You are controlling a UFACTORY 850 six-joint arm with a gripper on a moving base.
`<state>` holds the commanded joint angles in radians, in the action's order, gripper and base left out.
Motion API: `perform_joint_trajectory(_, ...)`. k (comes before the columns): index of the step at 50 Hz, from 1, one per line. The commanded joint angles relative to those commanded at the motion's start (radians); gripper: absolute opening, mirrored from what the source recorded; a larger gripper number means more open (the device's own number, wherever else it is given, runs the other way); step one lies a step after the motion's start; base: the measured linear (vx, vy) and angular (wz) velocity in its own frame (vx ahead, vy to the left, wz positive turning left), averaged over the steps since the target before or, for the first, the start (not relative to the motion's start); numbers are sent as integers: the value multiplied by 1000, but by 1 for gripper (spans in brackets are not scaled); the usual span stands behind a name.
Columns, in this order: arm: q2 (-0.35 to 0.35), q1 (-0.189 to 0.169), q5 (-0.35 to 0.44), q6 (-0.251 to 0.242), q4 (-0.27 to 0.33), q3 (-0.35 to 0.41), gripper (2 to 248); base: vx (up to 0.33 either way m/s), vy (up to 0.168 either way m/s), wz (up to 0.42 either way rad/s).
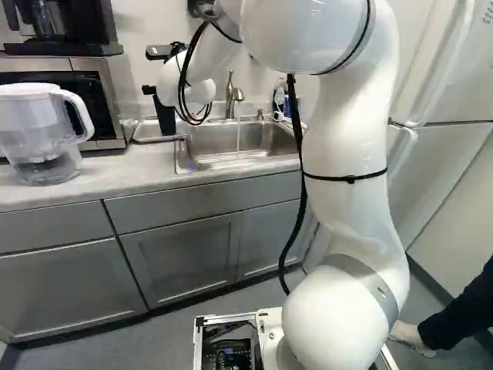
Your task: Rinse the cup and place it in the tray
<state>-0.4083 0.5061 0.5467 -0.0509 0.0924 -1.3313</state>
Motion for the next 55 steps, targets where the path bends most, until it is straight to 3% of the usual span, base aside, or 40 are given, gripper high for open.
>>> perform_joint_trajectory(25, 20, -13, 0, 0, 0, 15, 247, 0, 0, 0)
perform_joint_trajectory(55, 75, -65, 1, 0, -1, 81, 247, 0, 0, 0)
